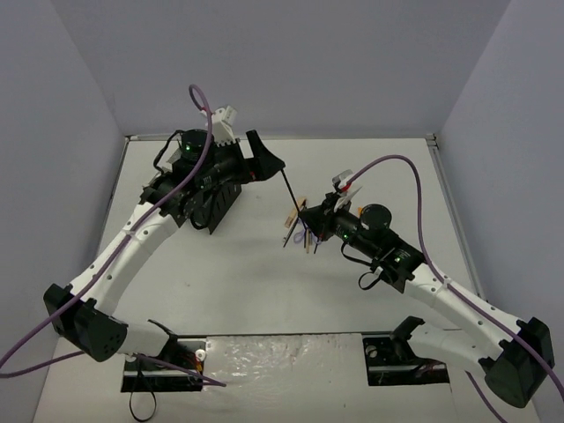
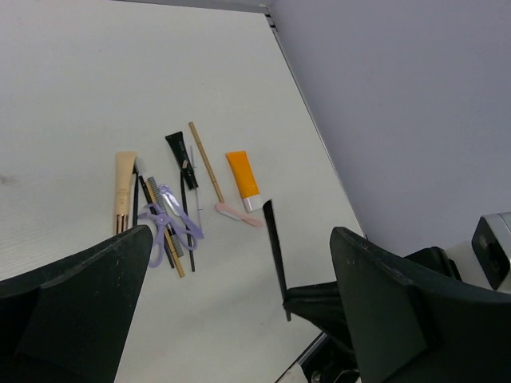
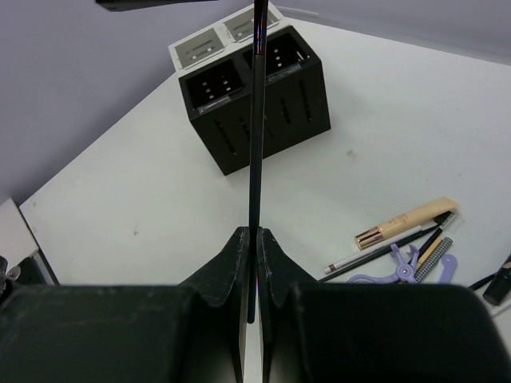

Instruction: Organize the makeup

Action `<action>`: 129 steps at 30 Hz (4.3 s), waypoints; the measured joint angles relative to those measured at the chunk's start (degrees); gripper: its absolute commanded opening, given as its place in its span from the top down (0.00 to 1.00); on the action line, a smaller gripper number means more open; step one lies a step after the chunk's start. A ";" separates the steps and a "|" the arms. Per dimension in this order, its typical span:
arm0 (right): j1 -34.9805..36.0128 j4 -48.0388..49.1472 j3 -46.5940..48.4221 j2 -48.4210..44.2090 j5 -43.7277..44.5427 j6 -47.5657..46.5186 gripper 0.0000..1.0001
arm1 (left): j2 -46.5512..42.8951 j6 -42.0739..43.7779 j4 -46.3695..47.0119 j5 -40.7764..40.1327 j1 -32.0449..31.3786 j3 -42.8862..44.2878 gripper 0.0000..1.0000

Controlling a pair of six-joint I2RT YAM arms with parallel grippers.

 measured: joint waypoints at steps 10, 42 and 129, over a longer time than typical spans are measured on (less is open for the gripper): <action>0.06 3.46 0.68 1.40 -3.99 -0.62 1.00 | 5.59 0.35 2.00 -3.83 -5.71 1.12 0.38; 0.30 -6.45 7.04 4.45 13.50 -1.36 0.00 | 8.77 18.36 2.19 -22.89 12.50 9.78 1.00; -0.80 -17.47 6.69 38.81 31.25 22.23 0.70 | -10.34 19.03 -15.48 -12.86 30.79 -15.58 0.03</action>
